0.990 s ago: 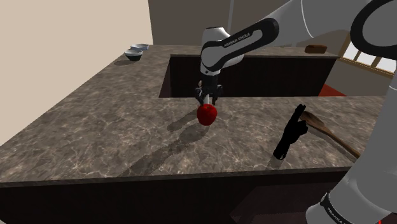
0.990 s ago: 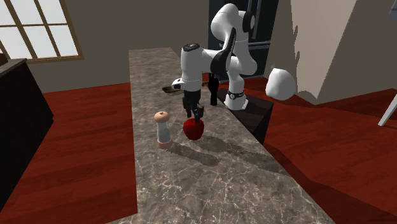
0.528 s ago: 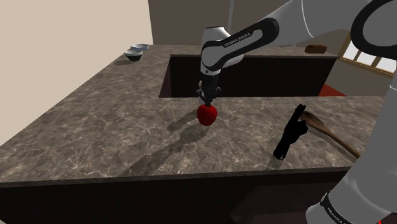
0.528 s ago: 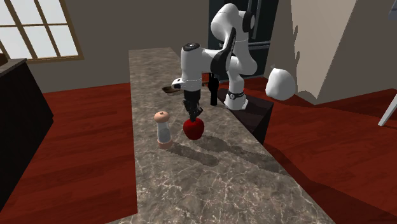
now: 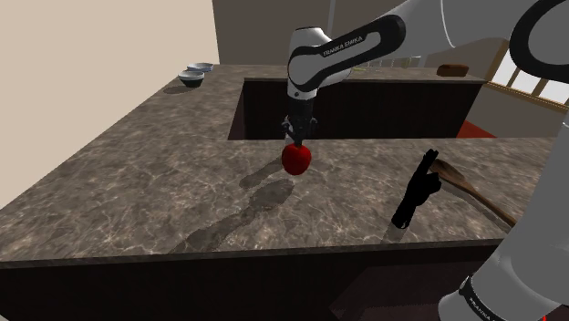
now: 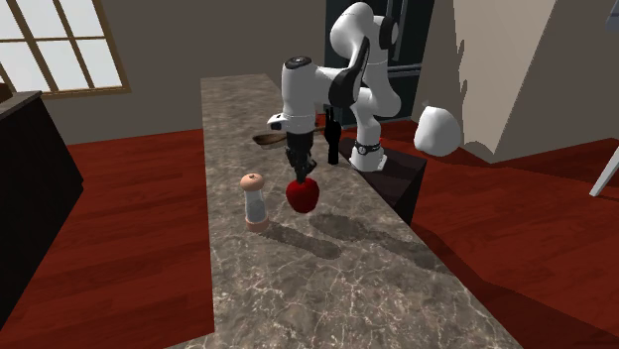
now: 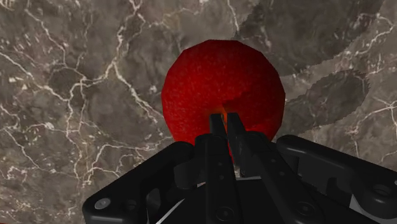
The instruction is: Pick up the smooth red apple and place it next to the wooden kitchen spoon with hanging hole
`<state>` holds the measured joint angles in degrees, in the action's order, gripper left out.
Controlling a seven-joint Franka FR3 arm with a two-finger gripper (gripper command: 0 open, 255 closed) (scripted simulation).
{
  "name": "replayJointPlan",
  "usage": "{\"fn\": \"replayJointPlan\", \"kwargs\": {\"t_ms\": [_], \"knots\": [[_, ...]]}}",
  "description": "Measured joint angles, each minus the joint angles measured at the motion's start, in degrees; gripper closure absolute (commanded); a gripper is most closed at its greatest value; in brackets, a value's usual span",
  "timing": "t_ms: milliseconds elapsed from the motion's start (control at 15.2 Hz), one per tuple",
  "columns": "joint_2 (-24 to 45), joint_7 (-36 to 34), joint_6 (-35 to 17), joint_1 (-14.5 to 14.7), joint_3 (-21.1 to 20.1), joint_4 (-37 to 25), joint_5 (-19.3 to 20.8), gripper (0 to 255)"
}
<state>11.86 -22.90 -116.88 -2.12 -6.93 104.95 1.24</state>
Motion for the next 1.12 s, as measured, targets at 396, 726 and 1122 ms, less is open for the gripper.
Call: {"fn": "replayJointPlan", "kwargs": {"t_ms": [396, 726, 1122], "knots": [[-1.1, 0.2, 4.4, -0.1, 0.0, -3.3, -0.2, 255], [-2.0, 0.3, 7.9, -0.1, 0.0, -5.9, -0.3, 255], [-2.5, 0.3, 12.2, -0.1, 0.0, -9.8, -0.4, 255]]}}
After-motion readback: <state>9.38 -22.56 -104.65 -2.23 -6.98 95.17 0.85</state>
